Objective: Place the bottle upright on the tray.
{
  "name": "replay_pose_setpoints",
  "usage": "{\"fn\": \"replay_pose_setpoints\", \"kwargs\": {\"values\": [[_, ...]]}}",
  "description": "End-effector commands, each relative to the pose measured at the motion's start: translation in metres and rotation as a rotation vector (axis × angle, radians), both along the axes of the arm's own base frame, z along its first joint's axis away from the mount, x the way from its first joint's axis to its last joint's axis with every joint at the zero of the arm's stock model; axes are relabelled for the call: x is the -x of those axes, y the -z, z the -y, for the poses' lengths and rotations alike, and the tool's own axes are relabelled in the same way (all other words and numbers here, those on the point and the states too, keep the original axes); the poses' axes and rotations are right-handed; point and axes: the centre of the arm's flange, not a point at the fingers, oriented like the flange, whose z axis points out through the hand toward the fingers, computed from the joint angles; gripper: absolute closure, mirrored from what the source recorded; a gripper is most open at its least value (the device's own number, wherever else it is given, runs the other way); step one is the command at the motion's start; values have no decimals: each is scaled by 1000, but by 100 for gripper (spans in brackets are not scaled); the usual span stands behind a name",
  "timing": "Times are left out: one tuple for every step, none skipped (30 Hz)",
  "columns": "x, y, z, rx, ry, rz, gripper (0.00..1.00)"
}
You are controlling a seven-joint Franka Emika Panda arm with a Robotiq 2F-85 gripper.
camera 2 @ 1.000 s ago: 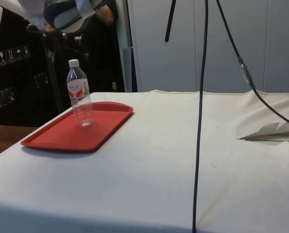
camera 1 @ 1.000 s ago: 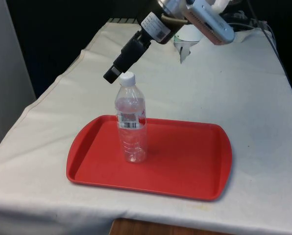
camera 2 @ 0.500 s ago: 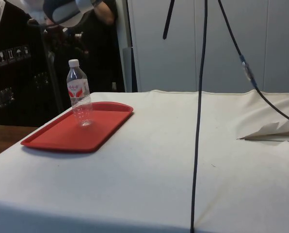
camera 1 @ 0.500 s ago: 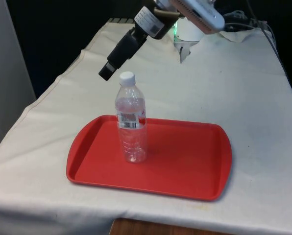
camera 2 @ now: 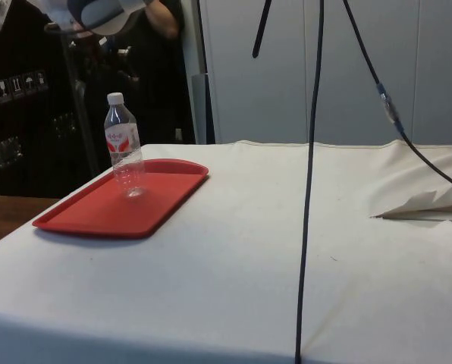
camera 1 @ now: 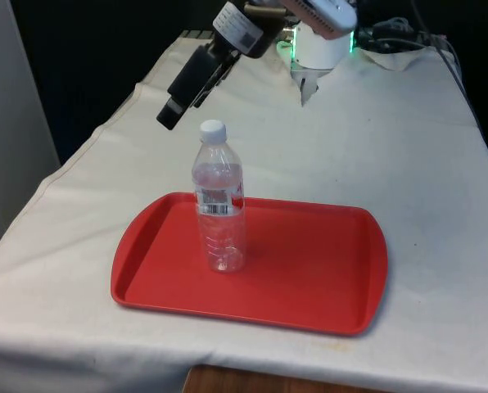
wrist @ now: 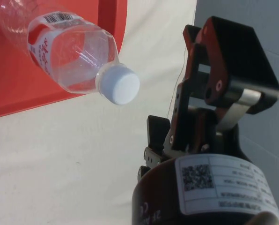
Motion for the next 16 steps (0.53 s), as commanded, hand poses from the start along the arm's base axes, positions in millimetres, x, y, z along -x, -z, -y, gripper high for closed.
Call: {"fn": "replay_pose_setpoints", "kwargs": {"values": [[0, -2, 1, -21, -6, 8, 0], [-1, -3, 3, -26, -2, 10, 0], [-1, -3, 3, -26, -2, 10, 0], [-1, -4, 4, -32, 1, 13, 0], [0, -5, 5, -34, 4, 14, 0], [0, -3, 4, -16, 11, 7, 0], [-1, -5, 6, -37, 6, 15, 0], [0, -6, 6, -40, 8, 16, 0], [0, -6, 7, -43, 10, 17, 0], [0, -5, 8, -44, 12, 16, 0], [0, -5, 10, -47, 16, 16, 0], [0, -5, 10, -46, 18, 16, 0], [0, -5, 10, -43, 19, 15, 0], [0, -5, 10, -41, 20, 14, 0], [0, -6, 9, -39, 20, 15, 0], [1, -3, 10, -30, 23, 9, 0]]}}
